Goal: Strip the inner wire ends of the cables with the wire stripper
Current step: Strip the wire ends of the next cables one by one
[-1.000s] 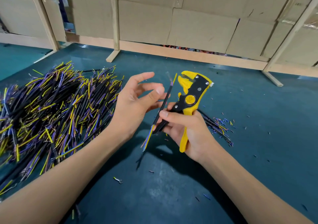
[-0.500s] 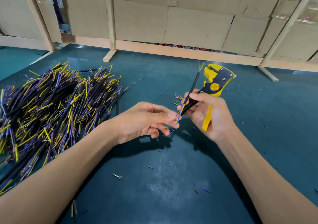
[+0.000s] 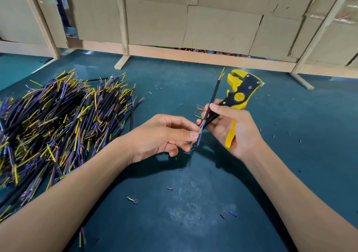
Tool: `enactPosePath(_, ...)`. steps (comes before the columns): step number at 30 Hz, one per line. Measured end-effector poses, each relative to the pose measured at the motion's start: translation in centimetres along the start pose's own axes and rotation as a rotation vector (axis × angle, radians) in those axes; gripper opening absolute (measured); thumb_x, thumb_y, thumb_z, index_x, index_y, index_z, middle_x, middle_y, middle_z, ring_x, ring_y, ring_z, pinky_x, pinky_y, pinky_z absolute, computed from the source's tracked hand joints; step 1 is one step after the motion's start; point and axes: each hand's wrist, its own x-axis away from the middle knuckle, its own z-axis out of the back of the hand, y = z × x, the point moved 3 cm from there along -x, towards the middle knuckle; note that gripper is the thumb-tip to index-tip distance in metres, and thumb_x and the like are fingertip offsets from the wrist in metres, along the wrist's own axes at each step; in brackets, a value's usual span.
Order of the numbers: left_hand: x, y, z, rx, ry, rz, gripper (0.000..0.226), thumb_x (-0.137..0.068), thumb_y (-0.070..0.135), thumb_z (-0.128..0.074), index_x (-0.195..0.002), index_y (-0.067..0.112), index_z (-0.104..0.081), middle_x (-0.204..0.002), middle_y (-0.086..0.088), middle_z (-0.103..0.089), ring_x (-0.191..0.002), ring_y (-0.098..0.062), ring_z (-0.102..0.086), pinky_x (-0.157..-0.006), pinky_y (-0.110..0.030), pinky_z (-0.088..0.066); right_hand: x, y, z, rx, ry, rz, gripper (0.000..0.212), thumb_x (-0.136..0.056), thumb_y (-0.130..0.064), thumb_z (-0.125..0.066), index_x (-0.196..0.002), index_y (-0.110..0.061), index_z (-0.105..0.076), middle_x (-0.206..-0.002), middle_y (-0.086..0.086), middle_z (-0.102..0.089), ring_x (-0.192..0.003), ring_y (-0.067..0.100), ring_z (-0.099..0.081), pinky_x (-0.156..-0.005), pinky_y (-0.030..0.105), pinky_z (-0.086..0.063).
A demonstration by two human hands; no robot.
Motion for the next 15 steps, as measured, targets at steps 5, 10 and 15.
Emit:
enactPosePath(5,-0.4,0.7,0.2,0.016,0.385,-0.265,0.032,-0.085,0.039,-0.075,-0.092,0.008,-0.072,-0.073,-0.003,-0.06,-0.056,-0.014,-0.049,-0.046,-0.022,-0.032,0.5,-0.2,-0.7,0.083,-0.102,-0.079,0.012,-0.077,0.001,-0.064,-0.085,-0.007,-0.06,-0.077,0.016,-0.062,-0.068,0.029,-0.061,-0.067,0.046,-0.057)
enactPosePath(10,0.2,1.7,0.8,0.074,0.474,-0.472,0.018,-0.085,0.026,-0.07,-0.101,0.018,-0.074,-0.085,-0.002,-0.066,-0.07,-0.016,-0.055,-0.05,-0.024,-0.039,1.7,0.9,-2.3,0.191,-0.254,-0.218,0.016,-0.076,0.007,-0.061,-0.089,-0.001,-0.056,-0.08,0.019,-0.056,-0.068,0.031,-0.062,-0.067,0.049,-0.056)
enactPosePath(15,0.2,1.8,0.8,0.134,0.436,-0.501,0.022,-0.08,0.013,-0.074,-0.102,0.016,-0.072,-0.084,-0.005,-0.072,-0.067,-0.017,-0.058,-0.051,-0.025,-0.042,2.3,2.2,-3.5,0.231,-0.296,-0.243,0.019,-0.074,0.01,-0.065,-0.088,0.0,-0.056,-0.086,0.019,-0.054,-0.071,0.032,-0.067,-0.066,0.05,-0.057)
